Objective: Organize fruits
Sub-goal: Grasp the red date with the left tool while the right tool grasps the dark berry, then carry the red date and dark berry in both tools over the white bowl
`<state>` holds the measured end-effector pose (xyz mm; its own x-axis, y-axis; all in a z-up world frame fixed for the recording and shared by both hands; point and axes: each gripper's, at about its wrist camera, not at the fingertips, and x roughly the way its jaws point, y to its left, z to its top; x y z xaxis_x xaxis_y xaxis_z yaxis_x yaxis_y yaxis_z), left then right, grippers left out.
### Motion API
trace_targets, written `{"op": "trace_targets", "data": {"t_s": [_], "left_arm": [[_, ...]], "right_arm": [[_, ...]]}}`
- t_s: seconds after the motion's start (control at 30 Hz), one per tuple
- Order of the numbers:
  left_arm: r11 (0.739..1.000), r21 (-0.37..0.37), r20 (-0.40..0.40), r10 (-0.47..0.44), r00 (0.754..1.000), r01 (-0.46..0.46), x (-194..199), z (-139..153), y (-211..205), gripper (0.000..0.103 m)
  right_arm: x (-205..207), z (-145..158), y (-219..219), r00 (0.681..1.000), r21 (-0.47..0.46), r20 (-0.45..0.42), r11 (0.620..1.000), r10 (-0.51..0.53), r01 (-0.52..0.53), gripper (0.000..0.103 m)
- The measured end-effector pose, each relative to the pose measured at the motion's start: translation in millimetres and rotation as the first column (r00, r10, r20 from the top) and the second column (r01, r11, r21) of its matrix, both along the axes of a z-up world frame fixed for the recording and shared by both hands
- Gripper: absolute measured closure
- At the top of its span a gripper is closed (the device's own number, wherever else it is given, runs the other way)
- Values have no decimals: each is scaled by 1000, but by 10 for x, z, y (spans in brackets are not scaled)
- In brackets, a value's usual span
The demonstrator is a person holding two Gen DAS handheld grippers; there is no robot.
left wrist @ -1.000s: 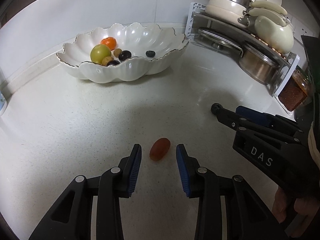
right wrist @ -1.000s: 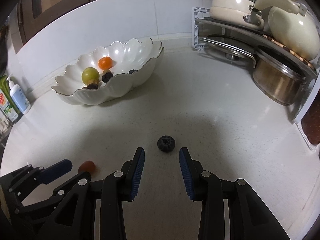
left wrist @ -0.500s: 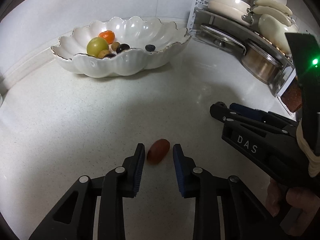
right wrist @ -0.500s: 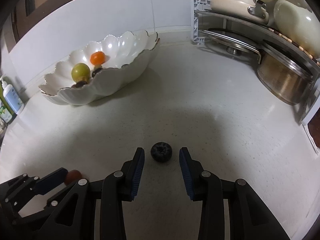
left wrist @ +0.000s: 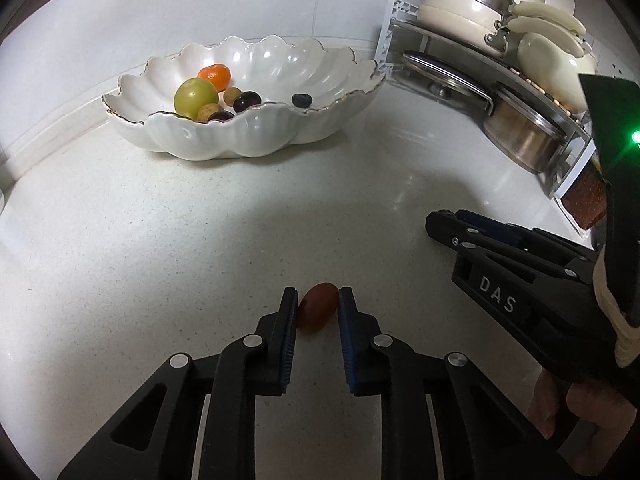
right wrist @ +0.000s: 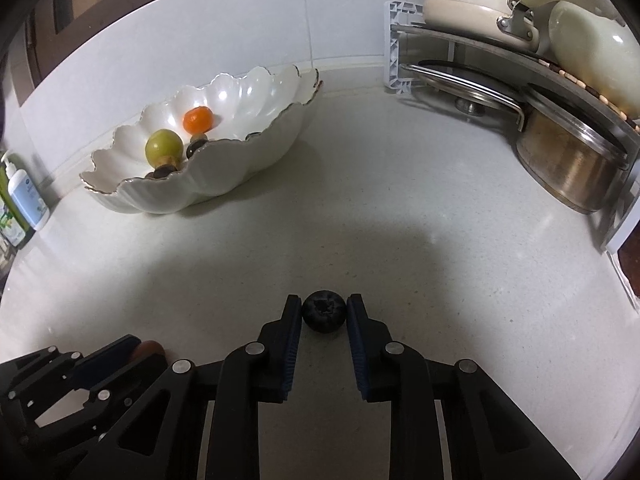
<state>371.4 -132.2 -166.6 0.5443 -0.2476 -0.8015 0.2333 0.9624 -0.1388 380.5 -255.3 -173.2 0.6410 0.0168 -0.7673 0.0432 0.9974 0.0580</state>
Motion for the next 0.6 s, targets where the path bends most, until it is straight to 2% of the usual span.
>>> {"op": "trace_targets", "data": {"t_s": [0.6], "left_arm": [[999, -37, 100, 31, 995, -27, -158, 449, 258, 82]], "right_arm": [[-251, 348, 196, 998, 5, 54, 1000, 13, -13, 78]]}}
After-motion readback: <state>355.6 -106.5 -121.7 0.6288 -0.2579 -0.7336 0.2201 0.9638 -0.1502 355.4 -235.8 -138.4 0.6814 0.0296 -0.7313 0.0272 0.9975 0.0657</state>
